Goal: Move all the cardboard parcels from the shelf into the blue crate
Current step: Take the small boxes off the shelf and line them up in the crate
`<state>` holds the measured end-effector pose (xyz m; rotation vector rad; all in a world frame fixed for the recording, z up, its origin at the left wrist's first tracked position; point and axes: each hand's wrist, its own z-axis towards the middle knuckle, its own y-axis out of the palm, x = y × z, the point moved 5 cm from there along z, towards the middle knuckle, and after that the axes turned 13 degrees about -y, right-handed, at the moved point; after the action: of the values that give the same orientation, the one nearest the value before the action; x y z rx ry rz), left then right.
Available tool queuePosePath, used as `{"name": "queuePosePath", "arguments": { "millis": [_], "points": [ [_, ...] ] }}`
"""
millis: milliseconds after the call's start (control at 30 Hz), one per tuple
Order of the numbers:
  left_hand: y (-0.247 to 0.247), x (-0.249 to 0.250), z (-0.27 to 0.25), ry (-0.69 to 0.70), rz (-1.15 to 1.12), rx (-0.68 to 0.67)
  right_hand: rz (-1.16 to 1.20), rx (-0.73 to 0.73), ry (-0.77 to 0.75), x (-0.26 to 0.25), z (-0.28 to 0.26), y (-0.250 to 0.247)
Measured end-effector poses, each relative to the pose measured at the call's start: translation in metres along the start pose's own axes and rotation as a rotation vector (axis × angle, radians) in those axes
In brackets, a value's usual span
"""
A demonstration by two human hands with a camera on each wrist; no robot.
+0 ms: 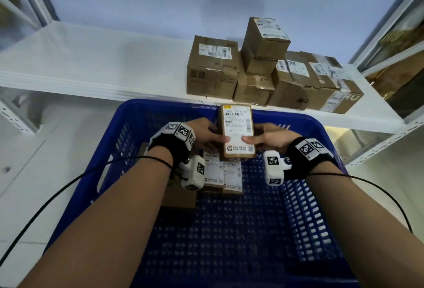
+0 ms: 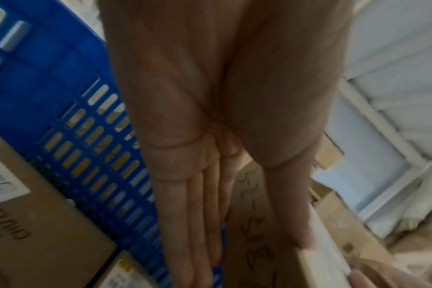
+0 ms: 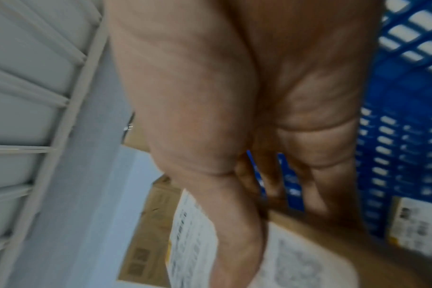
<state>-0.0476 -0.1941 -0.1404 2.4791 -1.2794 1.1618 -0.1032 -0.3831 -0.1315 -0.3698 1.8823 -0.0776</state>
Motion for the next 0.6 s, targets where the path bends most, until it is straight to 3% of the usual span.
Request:
{"name": "queuePosePath", "arguments": {
  "millis": [167, 267, 467, 533, 600],
  "points": [
    [0.003, -0.033, 0.027, -0.052, 0.264, 0.193, -0.260, 0.076, 0.273, 0.099, 0.018, -0.023],
    [0.000, -0.052, 0.044, -0.148, 0.372, 0.280, -0.242, 0.160, 0.377, 0.164, 0.034, -0.028],
    [-0.007, -0.089, 0.077, -0.326, 0.584, 0.347, -0.264, 0.327, 0.417, 0.186, 0.044, 0.005],
    [-0.030, -0.138, 0.173, -0.342, 0.706, 0.408, -0.323, 0.335, 0.421, 0.191, 0.050, 0.013],
    [-0.029, -0.147, 0.215, -0.357, 0.717, 0.408, -0.341, 0.312, 0.419, 0.187, 0.054, 0.023]
  ]
}}
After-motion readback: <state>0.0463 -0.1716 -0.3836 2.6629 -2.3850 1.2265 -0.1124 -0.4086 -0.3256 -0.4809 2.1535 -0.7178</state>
